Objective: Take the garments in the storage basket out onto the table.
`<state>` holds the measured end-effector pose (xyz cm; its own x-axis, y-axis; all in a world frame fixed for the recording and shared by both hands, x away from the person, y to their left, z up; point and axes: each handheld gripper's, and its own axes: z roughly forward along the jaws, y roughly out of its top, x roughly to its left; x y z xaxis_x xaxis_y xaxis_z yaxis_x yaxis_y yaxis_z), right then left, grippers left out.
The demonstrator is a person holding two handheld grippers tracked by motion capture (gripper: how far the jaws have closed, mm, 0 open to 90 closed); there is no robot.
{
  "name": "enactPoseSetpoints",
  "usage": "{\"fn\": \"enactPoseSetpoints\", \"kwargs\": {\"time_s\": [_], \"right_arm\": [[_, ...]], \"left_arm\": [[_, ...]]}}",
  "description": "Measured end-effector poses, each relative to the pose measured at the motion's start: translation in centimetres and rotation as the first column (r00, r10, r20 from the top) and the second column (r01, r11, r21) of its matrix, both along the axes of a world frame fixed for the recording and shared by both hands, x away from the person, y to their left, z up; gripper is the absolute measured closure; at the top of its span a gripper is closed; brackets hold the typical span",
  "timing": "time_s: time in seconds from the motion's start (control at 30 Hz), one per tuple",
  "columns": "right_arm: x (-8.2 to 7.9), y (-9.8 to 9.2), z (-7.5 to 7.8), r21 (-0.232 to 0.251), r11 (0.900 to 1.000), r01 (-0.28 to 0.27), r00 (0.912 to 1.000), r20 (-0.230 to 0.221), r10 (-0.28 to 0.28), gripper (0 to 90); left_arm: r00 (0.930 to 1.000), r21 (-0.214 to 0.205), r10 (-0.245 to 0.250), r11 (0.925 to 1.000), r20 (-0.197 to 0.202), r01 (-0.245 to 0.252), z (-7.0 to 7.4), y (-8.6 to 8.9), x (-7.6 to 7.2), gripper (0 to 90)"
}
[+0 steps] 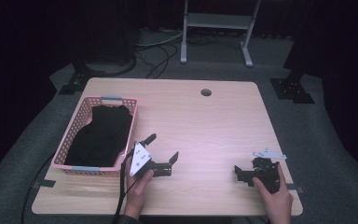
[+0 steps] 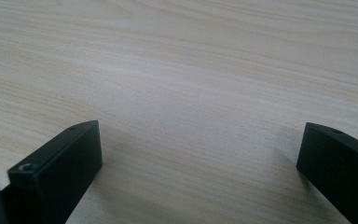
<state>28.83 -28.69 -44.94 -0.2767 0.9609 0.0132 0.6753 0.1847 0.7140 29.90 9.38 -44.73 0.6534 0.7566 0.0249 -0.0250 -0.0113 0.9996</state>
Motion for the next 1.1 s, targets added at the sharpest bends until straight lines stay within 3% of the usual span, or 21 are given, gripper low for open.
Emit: {"fn": "enactPoseSetpoints", "kwargs": {"time_s": [0.27,0.47,0.67,0.93,1.1], "right_arm": [[0.0,0.0,0.0,0.000,1.0000,0.000,1.0000,0.000,0.000,0.0],[0.0,0.0,0.0,0.000,1.0000,0.000,1.0000,0.000,0.000,0.0],[0.0,0.0,0.0,0.000,1.0000,0.000,1.0000,0.000,0.000,0.0],[0.0,0.0,0.0,0.000,1.0000,0.000,1.0000,0.000,0.000,0.0],[0.0,0.0,0.0,0.000,1.0000,0.000,1.0000,0.000,0.000,0.0]], "left_arm": [[0.9999,-0.003,-0.006,1.0000,-0.008,0.006,0.0,0.1,0.1,0.0],[0.9993,-0.003,-0.002,1.0000,-0.036,0.002,0.2,0.3,0.2,0.0],[0.9996,-0.027,-0.015,0.9995,-0.022,0.015,1.3,0.5,0.1,0.0],[0.9981,-0.021,-0.049,0.9986,-0.037,0.049,3.2,0.4,0.3,0.0],[0.9960,-0.043,-0.072,0.9966,-0.053,0.070,4.1,0.5,0.4,0.0]]}}
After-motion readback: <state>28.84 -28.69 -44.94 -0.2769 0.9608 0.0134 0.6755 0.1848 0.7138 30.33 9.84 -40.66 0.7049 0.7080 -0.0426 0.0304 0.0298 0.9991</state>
